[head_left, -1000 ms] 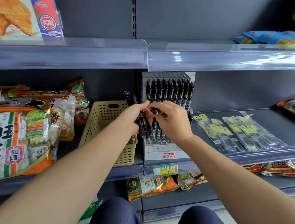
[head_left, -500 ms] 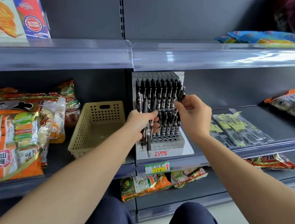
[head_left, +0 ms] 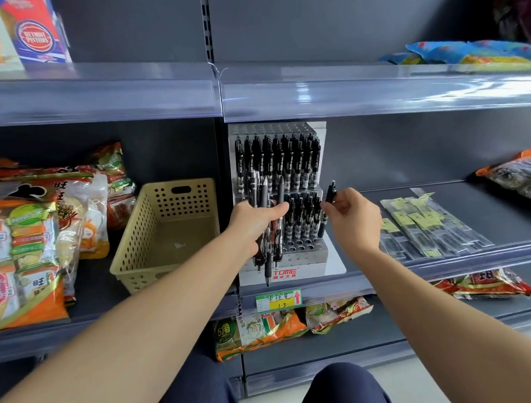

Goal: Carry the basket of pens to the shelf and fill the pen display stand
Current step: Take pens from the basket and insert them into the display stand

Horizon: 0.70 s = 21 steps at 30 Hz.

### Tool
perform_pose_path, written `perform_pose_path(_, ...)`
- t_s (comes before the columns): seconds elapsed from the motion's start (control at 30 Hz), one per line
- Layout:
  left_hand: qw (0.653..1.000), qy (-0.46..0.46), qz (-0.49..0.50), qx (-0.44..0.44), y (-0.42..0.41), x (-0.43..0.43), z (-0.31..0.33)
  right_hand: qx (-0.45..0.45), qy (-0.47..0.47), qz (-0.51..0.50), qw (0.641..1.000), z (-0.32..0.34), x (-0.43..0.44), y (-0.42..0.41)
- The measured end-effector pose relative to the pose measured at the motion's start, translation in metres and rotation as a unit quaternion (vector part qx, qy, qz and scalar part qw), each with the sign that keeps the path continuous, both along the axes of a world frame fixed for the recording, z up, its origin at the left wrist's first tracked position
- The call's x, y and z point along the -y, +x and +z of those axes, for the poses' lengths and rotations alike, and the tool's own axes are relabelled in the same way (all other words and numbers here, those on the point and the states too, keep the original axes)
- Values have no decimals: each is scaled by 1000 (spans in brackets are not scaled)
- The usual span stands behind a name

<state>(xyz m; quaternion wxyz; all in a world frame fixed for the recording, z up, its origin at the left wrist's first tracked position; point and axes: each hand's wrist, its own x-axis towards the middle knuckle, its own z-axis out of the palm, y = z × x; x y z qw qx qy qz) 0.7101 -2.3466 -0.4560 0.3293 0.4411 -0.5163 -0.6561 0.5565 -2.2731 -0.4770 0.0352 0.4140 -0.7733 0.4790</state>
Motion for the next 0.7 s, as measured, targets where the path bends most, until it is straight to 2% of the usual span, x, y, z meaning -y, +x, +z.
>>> perform_pose_path(0.13, 1000, 2, 0, -3, -1, -2, 1, -5, 20, 2, 1000, -5, 3, -2)
perform_pose_path(0.47, 1000, -4, 3, -1, -4, -1, -2, -41, 170, -8, 984, -24, 12, -9)
perform_pose_path(0.7, 1000, 7, 7, 3, -5, 0, -1, -42, 226, -14, 973, -21, 19, -11)
